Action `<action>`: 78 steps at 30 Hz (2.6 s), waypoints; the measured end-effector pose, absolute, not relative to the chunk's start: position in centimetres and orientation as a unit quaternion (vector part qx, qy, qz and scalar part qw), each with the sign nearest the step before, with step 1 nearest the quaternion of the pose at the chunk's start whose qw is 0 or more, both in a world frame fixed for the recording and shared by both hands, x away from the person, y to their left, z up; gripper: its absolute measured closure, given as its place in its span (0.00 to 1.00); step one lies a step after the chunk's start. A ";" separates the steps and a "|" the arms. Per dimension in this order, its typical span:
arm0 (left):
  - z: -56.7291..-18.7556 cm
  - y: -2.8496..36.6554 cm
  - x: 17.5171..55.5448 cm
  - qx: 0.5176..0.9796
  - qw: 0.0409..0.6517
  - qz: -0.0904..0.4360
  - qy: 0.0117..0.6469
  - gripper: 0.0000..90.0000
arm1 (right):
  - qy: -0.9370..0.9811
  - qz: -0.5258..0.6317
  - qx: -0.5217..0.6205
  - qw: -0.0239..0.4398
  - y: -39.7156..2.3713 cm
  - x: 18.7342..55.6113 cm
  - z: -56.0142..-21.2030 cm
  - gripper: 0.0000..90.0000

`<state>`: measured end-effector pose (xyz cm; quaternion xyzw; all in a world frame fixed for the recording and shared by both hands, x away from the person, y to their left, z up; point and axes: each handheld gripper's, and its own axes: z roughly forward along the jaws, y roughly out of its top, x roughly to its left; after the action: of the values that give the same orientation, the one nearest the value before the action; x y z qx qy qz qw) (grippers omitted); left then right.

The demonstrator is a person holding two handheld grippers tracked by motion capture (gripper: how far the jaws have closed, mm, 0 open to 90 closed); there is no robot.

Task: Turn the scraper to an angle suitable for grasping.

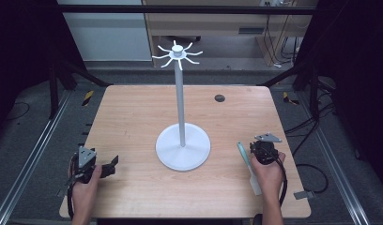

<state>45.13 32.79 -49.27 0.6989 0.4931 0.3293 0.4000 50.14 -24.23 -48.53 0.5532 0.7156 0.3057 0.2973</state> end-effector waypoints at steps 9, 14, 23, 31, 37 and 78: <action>-49.3 32.7 45.1 0.701 0.398 0.328 0.492 0.03 | 0.728 0.299 0.550 0.279 -23.9 50.6 -48.8 1.00; -49.3 32.5 45.1 0.702 0.398 0.327 0.492 0.03 | 0.736 0.296 0.547 0.268 -23.3 50.8 -49.0 1.00; -49.3 32.6 45.1 0.703 0.395 0.327 0.493 0.03 | 0.746 0.283 0.547 0.254 -23.1 51.2 -49.5 1.00; -49.4 32.6 45.2 0.705 0.393 0.325 0.493 0.04 | 0.754 0.291 0.539 0.237 -22.7 51.1 -49.5 1.00; -49.4 32.5 45.2 0.706 0.390 0.326 0.493 0.04 | 0.770 0.300 0.518 0.220 -21.7 50.9 -49.4 1.00; -49.3 32.1 44.9 0.713 0.386 0.330 0.484 0.04 | 0.826 0.270 0.460 0.182 -19.0 49.3 -47.5 1.00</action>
<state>44.90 32.06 -49.33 0.7128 0.4840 0.3298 0.3858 49.26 -18.98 -47.51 0.4601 0.8260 0.2703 0.1817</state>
